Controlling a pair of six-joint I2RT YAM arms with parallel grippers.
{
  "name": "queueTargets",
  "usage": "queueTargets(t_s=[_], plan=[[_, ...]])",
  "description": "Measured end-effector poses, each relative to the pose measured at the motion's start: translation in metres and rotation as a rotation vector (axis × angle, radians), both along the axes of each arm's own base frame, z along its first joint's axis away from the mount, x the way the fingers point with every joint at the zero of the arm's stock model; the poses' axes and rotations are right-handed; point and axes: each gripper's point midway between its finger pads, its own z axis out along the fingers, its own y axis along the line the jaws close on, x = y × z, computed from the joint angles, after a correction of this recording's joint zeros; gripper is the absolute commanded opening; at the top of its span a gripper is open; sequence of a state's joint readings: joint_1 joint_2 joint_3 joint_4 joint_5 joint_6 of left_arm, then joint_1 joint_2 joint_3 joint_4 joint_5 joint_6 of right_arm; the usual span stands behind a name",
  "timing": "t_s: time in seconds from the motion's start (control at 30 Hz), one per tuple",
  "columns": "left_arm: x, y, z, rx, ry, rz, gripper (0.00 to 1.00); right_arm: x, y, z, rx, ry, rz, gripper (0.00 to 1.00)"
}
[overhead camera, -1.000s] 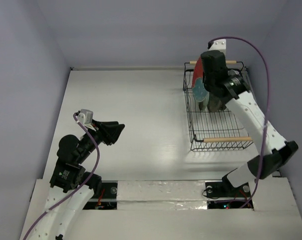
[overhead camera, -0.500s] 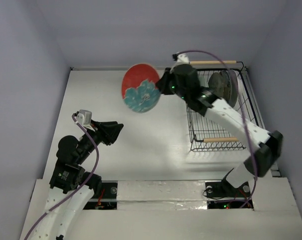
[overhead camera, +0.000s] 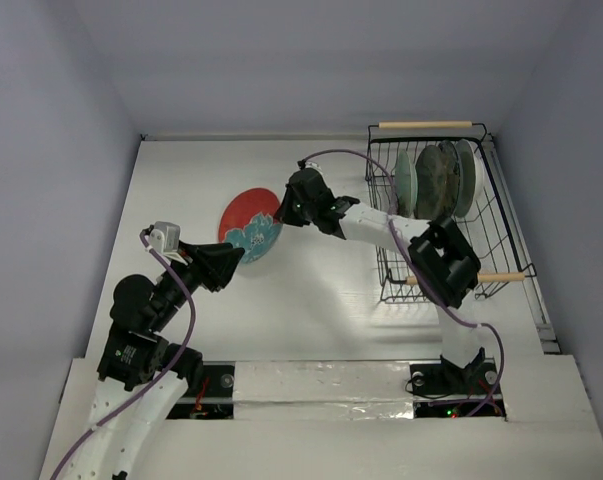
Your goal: Unload the plates from the dish rack
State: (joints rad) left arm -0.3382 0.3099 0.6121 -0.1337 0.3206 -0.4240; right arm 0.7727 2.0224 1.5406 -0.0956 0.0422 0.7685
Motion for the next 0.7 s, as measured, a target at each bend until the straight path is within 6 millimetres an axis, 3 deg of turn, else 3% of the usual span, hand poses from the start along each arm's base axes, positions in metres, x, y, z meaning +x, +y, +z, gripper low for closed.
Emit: queueTargets(t_s=[0.1,0.2,0.43,0.7], plan=[[0.000,0.000,0.000,0.000,0.000,0.000,0.36,0.004,0.003,-0.017,0.026,0.027,-0.028,0.09],[0.000,0.000,0.000,0.000,0.001,-0.001,0.36,0.006,0.007,-0.024,0.083,0.038,-0.051,0.32],[0.000,0.000,0.000,0.000,0.002,0.000,0.36,0.007,0.008,-0.029,0.128,0.041,-0.078,0.60],[0.001,-0.001,-0.002,0.002,0.008,0.000,0.37,0.003,-0.005,-0.049,0.069,0.056,-0.104,0.84]])
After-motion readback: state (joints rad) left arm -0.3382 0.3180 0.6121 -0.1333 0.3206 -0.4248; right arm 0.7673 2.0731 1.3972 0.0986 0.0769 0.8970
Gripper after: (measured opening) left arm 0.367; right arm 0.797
